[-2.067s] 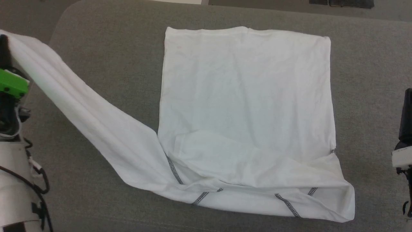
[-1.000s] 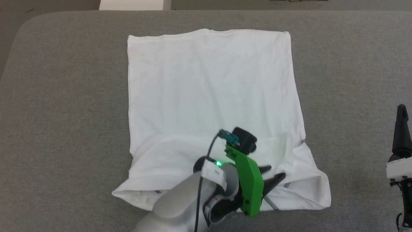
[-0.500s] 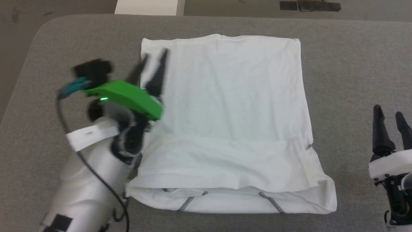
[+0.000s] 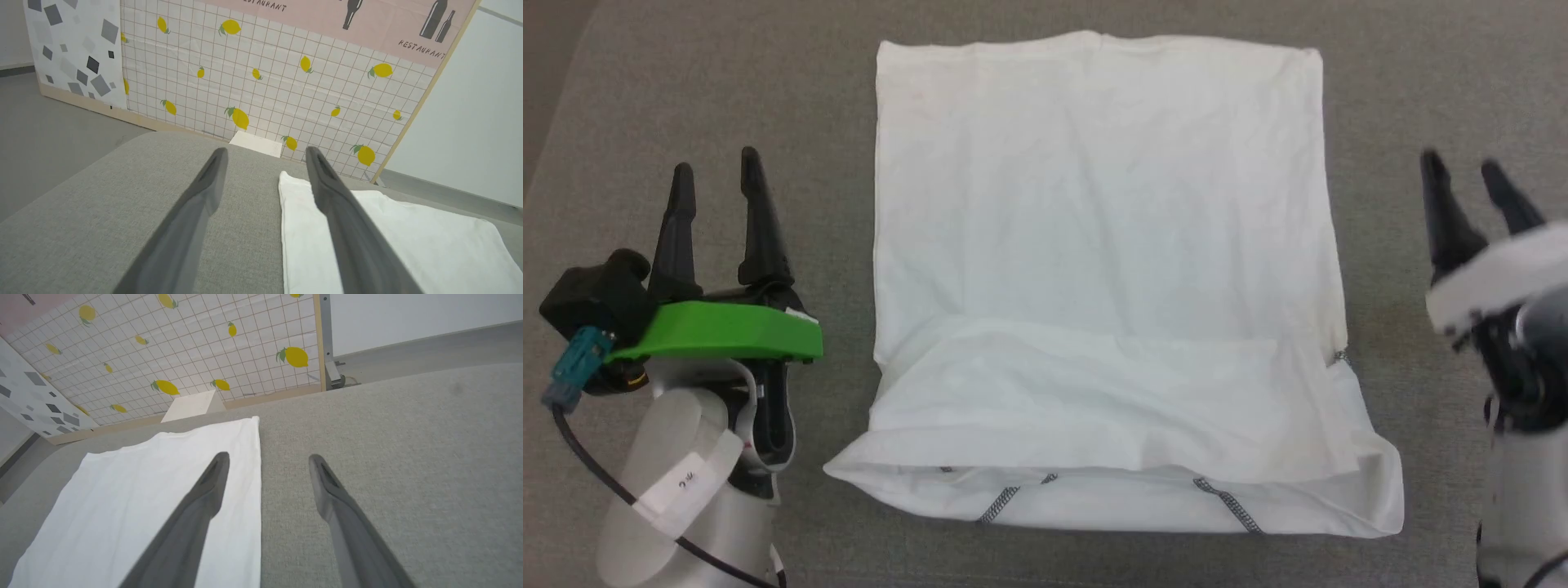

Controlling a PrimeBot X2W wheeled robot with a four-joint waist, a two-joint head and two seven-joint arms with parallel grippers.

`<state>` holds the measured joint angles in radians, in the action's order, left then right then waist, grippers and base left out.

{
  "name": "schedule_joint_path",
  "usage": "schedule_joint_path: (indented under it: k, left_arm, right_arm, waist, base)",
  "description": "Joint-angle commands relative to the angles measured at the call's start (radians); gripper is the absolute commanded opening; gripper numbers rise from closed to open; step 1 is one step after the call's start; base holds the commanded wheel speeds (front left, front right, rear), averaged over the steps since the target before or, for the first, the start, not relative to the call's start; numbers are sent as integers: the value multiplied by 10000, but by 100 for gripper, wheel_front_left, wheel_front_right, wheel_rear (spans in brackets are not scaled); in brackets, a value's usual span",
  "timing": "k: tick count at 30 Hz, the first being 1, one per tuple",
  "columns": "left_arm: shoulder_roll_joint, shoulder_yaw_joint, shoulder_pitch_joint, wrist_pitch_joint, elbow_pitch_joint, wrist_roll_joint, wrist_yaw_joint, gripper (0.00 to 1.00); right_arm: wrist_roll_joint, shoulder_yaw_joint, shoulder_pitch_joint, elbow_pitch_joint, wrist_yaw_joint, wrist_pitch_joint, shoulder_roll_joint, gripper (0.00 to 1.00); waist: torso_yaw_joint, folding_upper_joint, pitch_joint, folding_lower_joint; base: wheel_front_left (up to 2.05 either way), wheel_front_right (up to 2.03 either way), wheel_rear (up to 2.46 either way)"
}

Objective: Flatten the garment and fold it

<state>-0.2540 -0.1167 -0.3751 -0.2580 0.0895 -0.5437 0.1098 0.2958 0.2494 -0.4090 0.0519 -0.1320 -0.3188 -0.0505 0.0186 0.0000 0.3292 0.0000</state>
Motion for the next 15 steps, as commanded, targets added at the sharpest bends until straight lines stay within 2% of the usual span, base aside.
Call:
schedule_joint_path:
  k: [1,8,15]
  left_arm:
    - [137,142,144,-35,-198,231,-136,100]
    - [918,894,172,-36,-908,1034,-782,100]
    - [1450,1163,-105,-37,-1049,1492,-1419,100]
  right_arm:
    - [-146,-33,-587,125,13,-278,3,100]
    - [-1594,-37,-4112,1779,13,-2887,-333,100]
    - [-3003,-361,-6284,3310,13,-4897,-701,100]
  waist:
    - [141,0,579,0]
    - [622,0,1794,0]
    - [1180,0,2637,0]
  base:
    - [0,0,0]
    - [0,0,0]
    - [0,0,0]
